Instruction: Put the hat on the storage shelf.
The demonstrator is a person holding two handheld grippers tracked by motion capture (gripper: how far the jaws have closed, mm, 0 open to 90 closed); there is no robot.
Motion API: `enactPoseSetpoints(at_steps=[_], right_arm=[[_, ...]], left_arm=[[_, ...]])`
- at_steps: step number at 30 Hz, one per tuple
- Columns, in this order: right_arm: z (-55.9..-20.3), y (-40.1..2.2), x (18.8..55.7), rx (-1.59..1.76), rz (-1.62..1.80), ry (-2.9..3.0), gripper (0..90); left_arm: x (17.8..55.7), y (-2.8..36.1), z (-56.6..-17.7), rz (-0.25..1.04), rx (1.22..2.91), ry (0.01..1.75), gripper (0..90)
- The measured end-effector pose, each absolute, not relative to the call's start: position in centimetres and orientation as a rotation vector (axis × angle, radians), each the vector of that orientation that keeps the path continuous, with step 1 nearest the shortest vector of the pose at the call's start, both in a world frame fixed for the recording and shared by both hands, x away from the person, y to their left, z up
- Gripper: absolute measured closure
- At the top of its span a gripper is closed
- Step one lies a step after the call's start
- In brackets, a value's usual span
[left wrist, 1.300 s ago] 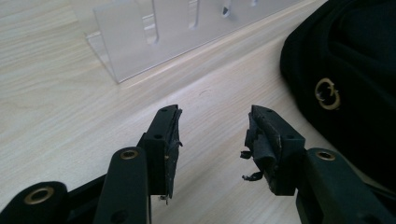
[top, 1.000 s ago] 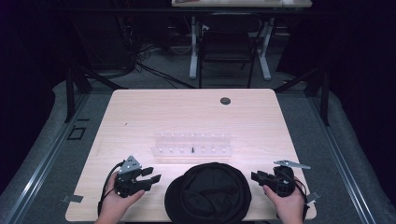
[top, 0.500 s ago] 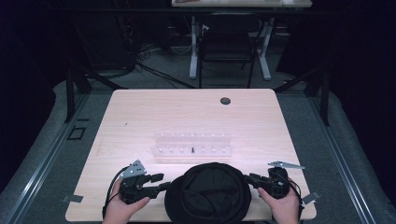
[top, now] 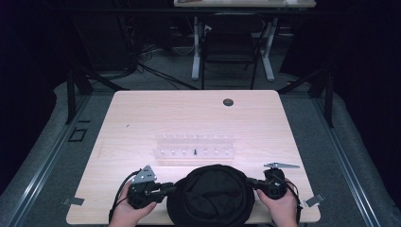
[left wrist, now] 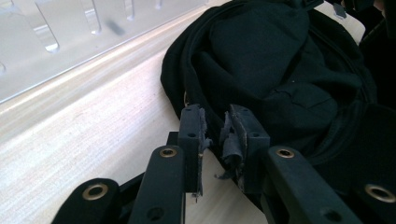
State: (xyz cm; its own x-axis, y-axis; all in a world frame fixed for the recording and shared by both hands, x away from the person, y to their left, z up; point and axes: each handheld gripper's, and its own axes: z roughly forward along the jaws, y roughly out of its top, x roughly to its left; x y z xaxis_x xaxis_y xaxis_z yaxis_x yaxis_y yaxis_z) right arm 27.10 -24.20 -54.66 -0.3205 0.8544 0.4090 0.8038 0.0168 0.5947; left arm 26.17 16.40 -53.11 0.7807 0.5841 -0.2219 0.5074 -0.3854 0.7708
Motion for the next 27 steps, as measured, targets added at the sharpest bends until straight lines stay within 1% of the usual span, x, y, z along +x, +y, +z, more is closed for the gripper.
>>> enactPoseSetpoints(at_steps=[3, 4, 5, 6, 7, 14, 21, 24, 25, 27], right_arm=[[-54.6, -24.6, 27.3, 1.813, 1.213, 2.148, 88.3], [-54.6, -24.8, 27.3, 1.829, 1.219, 2.124, 88.3], [-54.6, -24.8, 27.3, 1.829, 1.219, 2.124, 88.3], [-54.6, -25.0, 27.4, 1.842, 1.220, 2.104, 88.3], [-54.7, -25.5, 27.5, 1.869, 1.214, 2.057, 88.4], [-54.7, -27.6, 27.4, 1.968, 1.225, 1.942, 88.3], [-54.5, -29.5, 27.2, 2.043, 1.187, 1.889, 88.0], [-54.7, -29.8, 27.2, 2.064, 1.173, 1.888, 87.9], [-54.5, -30.0, 27.2, 2.085, 1.156, 1.905, 87.9], [-54.3, -30.2, 27.3, 2.071, 1.121, 1.924, 87.9]], left_arm=[[26.5, 16.0, -53.0, 0.160, 2.052, 0.810, 76.9], [26.6, 15.9, -53.0, 0.179, 2.039, 0.810, 73.5], [26.6, 15.9, -53.0, 0.179, 2.039, 0.810, 67.0], [26.7, 15.8, -53.0, 0.205, 2.032, 0.811, 67.0], [26.9, 16.0, -52.9, 0.207, 2.005, 0.818, 62.9], [27.5, 17.8, -53.1, 0.279, 2.003, 0.890, 60.8], [28.1, 19.2, -53.4, 0.290, 1.993, 0.938, 59.9], [28.3, 19.6, -53.7, 0.305, 2.005, 0.949, 58.9], [28.5, 19.8, -53.9, 0.329, 2.011, 0.970, 58.9], [28.6, 20.2, -54.1, 0.316, 2.018, 0.980, 58.9]])
